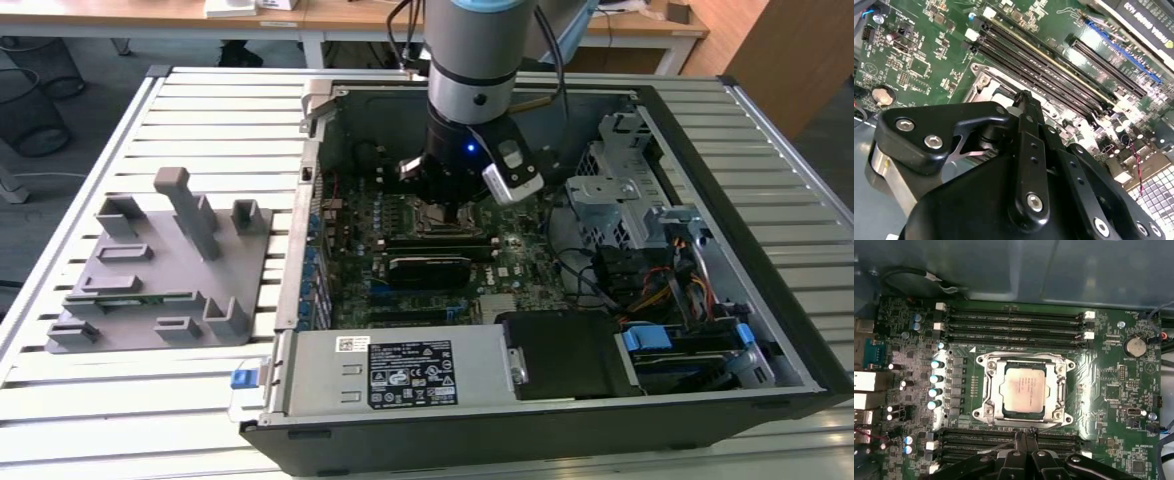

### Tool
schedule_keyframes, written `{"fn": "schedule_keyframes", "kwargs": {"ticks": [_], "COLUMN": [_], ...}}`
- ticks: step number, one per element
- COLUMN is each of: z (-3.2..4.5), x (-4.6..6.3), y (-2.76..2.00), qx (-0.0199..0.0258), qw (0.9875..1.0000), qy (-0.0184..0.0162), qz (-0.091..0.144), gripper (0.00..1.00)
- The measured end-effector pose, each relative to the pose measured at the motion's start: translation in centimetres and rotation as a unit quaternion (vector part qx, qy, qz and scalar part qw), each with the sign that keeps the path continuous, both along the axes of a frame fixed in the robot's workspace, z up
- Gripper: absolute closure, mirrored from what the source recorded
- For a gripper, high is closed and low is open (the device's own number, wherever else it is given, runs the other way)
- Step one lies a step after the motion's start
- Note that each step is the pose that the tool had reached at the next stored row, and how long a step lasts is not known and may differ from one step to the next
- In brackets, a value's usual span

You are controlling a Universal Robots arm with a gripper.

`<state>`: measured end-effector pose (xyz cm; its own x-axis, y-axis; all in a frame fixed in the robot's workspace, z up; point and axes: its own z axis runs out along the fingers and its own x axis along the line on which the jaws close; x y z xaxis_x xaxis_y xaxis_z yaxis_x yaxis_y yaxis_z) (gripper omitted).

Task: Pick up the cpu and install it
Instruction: 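Install the second cpu locking lever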

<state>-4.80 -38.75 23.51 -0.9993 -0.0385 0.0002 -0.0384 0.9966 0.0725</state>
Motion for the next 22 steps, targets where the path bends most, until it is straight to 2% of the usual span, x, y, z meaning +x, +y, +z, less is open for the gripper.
{"fn": "schedule_keyframes", "kwargs": {"ticks": [8,15,18,22], "z": [-0.3,-1.14,-1.35,-1.44], "x": [-1.0,-1.2,-1.2,-1.3], "y": [-0.03,-0.08,-0.22,-0.87], "qx": [0.0,0.0009,0.0046,0.0148], "qw": [1.0,1.0,1.0,0.9999], "qy": [0.0001,0.0017,0.0017,0.0017], "qz": [0.0,0.0,0.0,0.0], "gripper": [0.89,0.89,0.89,0.89]}}
